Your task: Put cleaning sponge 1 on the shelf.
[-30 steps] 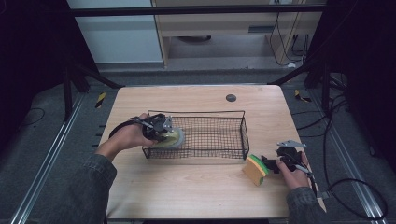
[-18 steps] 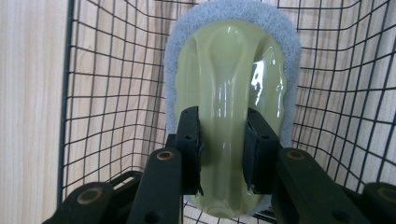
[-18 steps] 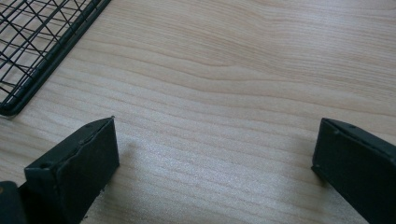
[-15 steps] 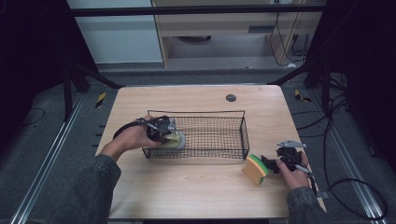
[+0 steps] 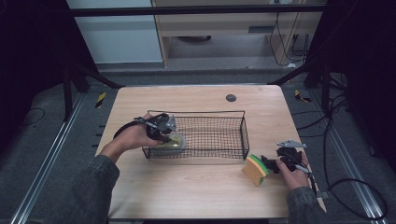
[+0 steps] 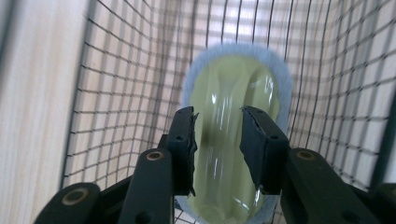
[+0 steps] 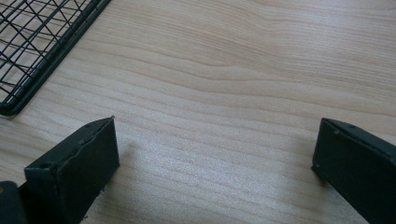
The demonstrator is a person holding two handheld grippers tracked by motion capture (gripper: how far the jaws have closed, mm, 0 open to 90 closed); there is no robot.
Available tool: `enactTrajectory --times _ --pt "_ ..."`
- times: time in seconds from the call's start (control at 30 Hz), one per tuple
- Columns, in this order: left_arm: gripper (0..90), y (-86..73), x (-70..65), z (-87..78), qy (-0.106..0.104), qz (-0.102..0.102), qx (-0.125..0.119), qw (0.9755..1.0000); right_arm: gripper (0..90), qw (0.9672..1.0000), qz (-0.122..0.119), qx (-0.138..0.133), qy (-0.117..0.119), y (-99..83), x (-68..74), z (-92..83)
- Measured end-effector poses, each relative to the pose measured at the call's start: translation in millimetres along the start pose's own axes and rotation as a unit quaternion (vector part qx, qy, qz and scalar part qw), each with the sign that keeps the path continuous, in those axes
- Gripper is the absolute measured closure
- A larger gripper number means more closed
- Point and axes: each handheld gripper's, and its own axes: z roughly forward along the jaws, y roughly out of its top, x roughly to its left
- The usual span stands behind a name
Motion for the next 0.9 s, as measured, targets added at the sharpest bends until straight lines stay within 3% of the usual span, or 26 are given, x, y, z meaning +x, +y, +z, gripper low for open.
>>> enactTrajectory --times 0.13,0.23,0.33,0.4,0.5,0.53,0.57,0.7,0.77,0.9 --pt "62.6 3.0 2.7 -18.6 0.018 -0.024 -0.049 0.9983 0.7 1.0 -0.001 0.0 -0.001 0.0 -0.1 0.1" --pt "52.7 4.5 5.7 -31.8 0.067 -0.051 -0.072 0.9939 0.7 1.0 -0.001 0.0 -0.001 0.0 -0.1 0.1" --pt "43.1 2.9 5.2 -42.3 0.096 -0.094 -0.112 0.9847 0.7 1.0 -0.001 0.0 -0.001 0.0 -0.1 0.1" --pt "34.3 0.7 3.2 -47.3 0.113 -0.111 -0.115 0.9806 0.7 1.0 -0.001 0.0 -0.001 0.0 -0.1 0.1" --pt "22.0 -5.5 -2.9 -50.5 0.132 -0.146 -0.124 0.9725 0.7 1.0 -0.001 0.0 0.0 0.0 -0.1 0.1" --pt "16.1 -7.8 -6.3 -49.9 0.141 -0.163 -0.129 0.9679 0.7 1.0 0.0 0.0 0.0 0.0 0.0 0.0" --pt "10.8 -10.6 -9.4 -50.2 0.144 -0.172 -0.127 0.9663 0.6 1.0 0.0 0.0 0.001 0.0 -0.1 0.0" --pt "5.3 -23.9 -26.4 -51.3 0.143 -0.209 -0.152 0.9554 0.4 1.0 0.001 0.001 0.001 0.1 -0.3 -0.1" --pt "4.9 -32.9 -36.7 -52.0 0.141 -0.23 -0.168 0.9481 0.4 1.0 0.002 0.001 0.001 0.0 -0.2 -0.1" --pt "4.5 -56.9 -65.4 -50.7 0.167 -0.273 -0.185 0.9291 0.5 1.0 0.003 0.0 -0.001 -0.6 -1.0 -0.8"
